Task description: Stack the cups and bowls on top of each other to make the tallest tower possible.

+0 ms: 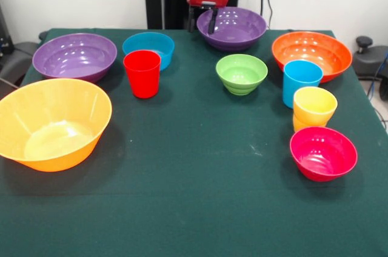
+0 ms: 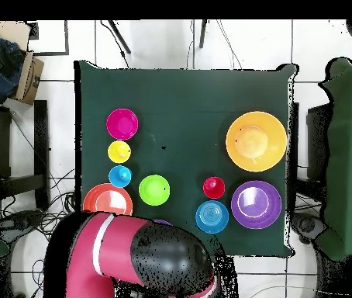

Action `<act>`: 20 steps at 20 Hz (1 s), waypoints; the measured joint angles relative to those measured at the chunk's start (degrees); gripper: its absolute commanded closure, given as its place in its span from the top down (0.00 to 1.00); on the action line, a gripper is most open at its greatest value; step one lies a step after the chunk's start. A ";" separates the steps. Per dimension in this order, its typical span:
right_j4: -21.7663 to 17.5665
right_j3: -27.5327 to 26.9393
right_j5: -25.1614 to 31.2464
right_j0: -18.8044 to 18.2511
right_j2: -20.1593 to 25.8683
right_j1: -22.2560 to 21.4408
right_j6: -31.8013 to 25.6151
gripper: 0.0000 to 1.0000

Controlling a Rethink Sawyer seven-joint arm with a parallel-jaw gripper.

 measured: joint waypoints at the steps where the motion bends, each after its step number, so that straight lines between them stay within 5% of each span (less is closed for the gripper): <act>1: -0.01 -0.27 0.00 -0.15 0.01 0.27 0.00 1.00; 20: -1.31 -1.00 -0.04 -0.85 0.02 0.62 0.00 1.00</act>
